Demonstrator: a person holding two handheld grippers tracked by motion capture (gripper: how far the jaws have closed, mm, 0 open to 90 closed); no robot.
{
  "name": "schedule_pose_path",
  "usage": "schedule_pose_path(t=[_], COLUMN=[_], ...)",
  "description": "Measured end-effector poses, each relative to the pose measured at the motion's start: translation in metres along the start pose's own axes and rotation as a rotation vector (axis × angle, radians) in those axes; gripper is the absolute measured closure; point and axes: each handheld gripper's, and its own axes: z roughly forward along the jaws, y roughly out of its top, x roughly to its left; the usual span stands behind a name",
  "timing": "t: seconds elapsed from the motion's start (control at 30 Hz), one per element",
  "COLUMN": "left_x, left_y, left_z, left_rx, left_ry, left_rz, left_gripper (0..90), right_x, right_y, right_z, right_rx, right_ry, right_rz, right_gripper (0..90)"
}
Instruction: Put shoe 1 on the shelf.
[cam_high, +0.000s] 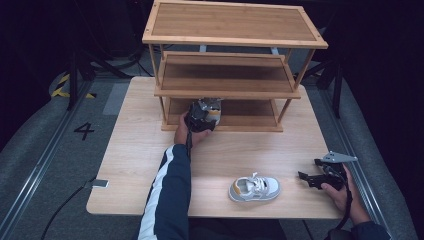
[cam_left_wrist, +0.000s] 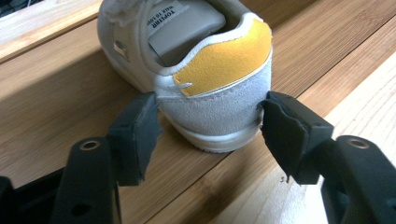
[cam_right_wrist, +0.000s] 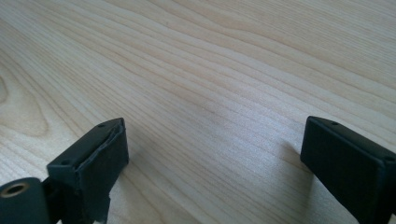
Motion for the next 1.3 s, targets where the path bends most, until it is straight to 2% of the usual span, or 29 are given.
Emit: schedule_pose_path(t=[0.03, 0.07, 0.1, 0.13, 0.17, 0.2, 0.23, 0.27, 0.3, 0.37, 0.4, 0.47, 0.5, 0.6, 0.63, 0.7, 0.77, 0.8, 0.83, 0.87, 0.9, 0.97, 1.03, 1.1, 1.13, 1.23, 1.27, 1.3], left_x=[-0.003, -0.003, -0.006, -0.009, -0.012, -0.015, -0.019, -0.019, -0.023, -0.024, -0.027, -0.029, -0.029, -0.031, -0.033, -0.034, -0.035, -0.036, -0.036, -0.036, -0.035, -0.035, -0.033, -0.034, -0.033, -0.031, -0.031, -0.03], left_y=[-0.001, -0.001, -0.003, -0.004, -0.007, -0.01, -0.013, -0.015, -0.018, -0.023, -0.029, -0.036, -0.036, -0.047, -0.055, -0.061, -0.071, -0.079, -0.088, -0.093, -0.098, -0.103, -0.118, -0.123, -0.133, -0.149, -0.149, -0.161], left_z=[-0.003, -0.003, -0.008, -0.012, -0.016, -0.019, -0.023, -0.027, -0.031, -0.04, -0.05, -0.061, -0.061, -0.079, -0.09, -0.096, -0.107, -0.113, -0.123, -0.128, -0.133, -0.138, -0.151, -0.155, -0.163, -0.174, -0.174, -0.178], left_rx=[-0.014, -0.014, -0.006, 0.004, 0.02, 0.015, 0.033, 0.04, 0.041, 0.068, 0.086, 0.085, 0.085, 0.105, 0.123, 0.135, 0.151, 0.143, 0.152, 0.144, 0.142, 0.147, 0.159, 0.171, 0.16, 0.157, 0.157, 0.164], left_ry=[-0.016, -0.016, -0.038, -0.03, -0.042, -0.058, -0.058, -0.062, -0.08, -0.084, -0.089, -0.097, -0.097, -0.11, -0.119, -0.119, -0.117, -0.12, -0.099, -0.105, -0.119, -0.118, -0.128, -0.128, -0.131, -0.133, -0.133, -0.138], left_rz=[-0.04, -0.04, -0.024, 0.007, 0.026, 0.045, 0.057, 0.086, 0.077, 0.12, 0.145, 0.164, 0.164, 0.197, 0.236, 0.243, 0.269, 0.264, 0.284, 0.291, 0.278, 0.282, 0.279, 0.276, 0.287, 0.258, 0.258, 0.239], left_gripper=[35.8, 35.6, 35.6, 34.3, 33.9, 33.8, 33.5, 32.7, 32.5, 32.2, 32.2, 31.8, 31.5, 30.2, 30.1, 28.9, 28.8, 28.6, 28.5, 28.1, 27.7, 27.5, 26.7, 26.7, 26.2, 26.1, 26.1, 26.0], right_x=[0.0, 0.0, 0.0, 0.0, 0.0, 0.0, 0.0, 0.0, 0.0, 0.0, 0.0, 0.0, 0.0, 0.0, 0.0, 0.0, 0.0, 0.0, 0.0, 0.0, 0.0, 0.0, 0.0, 0.0, 0.0, 0.0, 0.0, 0.0], right_y=[0.0, 0.0, 0.0, 0.0, 0.0, 0.0, 0.0, 0.0, 0.0, 0.0, 0.0, 0.0, 0.0, 0.0, 0.0, 0.0, 0.0, 0.0, 0.0, 0.0, 0.0, 0.0, 0.0, 0.0, 0.0, 0.0, 0.0, 0.0], right_z=[0.0, 0.0, 0.0, 0.0, 0.0, 0.0, 0.0, 0.0, 0.0, 0.0, 0.0, 0.0, 0.0, 0.0, 0.0, 0.0, 0.0, 0.0, 0.0, 0.0, 0.0, 0.0, 0.0, 0.0, 0.0, 0.0, 0.0, 0.0], right_rx=[0.0, 0.0, 0.0, 0.0, 0.0, 0.0, 0.0, 0.0, 0.0, 0.0, 0.0, 0.0, 0.0, 0.0, 0.0, 0.0, -0.001, 0.0, -0.001, 0.0, 0.0, 0.0, 0.0, 0.0, 0.0, 0.0, 0.0, 0.001], right_ry=[0.001, 0.001, 0.001, 0.001, 0.0, 0.001, 0.001, 0.001, 0.0, 0.001, 0.0, 0.001, 0.001, 0.003, 0.002, 0.002, 0.003, 0.003, 0.003, 0.002, 0.003, 0.003, 0.003, 0.003, 0.002, 0.001, 0.001, 0.0], right_rz=[0.0, 0.0, 0.0, 0.0, 0.0, 0.0, -0.001, 0.0, -0.001, 0.0, 0.0, 0.0, 0.0, -0.001, -0.001, -0.002, 0.0, -0.001, 0.0, -0.001, -0.001, -0.001, -0.001, 0.0, 0.001, 0.002, 0.002, 0.003], right_gripper=[8.0, 8.0, 8.0, 8.0, 8.0, 7.9, 7.9, 8.0, 7.9, 7.9, 7.9, 7.9, 7.9, 7.8, 7.9, 7.8, 7.8, 7.8, 7.8, 7.8, 7.8, 7.8, 7.8, 7.8, 7.8, 7.8, 7.8, 7.8])
